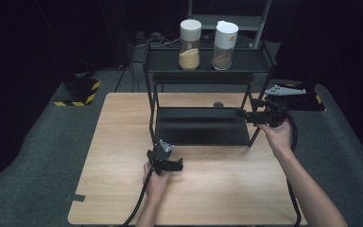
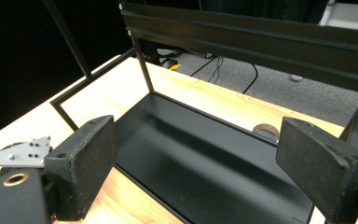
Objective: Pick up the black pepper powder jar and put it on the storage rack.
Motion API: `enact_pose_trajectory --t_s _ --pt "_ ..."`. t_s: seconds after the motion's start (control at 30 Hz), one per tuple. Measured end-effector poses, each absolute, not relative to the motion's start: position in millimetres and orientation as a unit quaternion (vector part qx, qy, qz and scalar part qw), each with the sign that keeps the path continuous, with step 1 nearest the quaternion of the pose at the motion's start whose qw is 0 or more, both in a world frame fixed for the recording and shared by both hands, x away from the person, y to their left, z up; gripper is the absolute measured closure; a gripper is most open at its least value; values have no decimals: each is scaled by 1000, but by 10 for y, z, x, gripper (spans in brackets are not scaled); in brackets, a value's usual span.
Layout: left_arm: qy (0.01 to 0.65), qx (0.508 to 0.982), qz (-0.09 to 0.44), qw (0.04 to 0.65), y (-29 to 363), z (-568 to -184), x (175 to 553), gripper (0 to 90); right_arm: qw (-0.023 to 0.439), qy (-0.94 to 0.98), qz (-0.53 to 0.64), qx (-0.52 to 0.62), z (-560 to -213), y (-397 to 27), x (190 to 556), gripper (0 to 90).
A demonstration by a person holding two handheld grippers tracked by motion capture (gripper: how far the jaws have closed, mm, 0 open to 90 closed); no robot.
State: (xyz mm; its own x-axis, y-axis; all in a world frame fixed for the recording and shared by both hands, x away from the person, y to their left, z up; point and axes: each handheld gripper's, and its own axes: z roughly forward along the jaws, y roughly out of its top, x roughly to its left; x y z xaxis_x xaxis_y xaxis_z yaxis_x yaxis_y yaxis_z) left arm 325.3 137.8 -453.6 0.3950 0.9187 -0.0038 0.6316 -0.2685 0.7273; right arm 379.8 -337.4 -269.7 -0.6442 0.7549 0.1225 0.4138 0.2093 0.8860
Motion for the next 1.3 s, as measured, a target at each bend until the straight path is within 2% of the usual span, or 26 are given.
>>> enact_pose_trajectory --t_s 0.7,1.3 --pt "506 766 216 332 1378 -4536 3253 45 183 777 464 383 -3100 -3112 3771 123" --pt "505 767 216 332 1379 -4535 3254 45 171 787 443 393 -3625 -3001 3726 129"
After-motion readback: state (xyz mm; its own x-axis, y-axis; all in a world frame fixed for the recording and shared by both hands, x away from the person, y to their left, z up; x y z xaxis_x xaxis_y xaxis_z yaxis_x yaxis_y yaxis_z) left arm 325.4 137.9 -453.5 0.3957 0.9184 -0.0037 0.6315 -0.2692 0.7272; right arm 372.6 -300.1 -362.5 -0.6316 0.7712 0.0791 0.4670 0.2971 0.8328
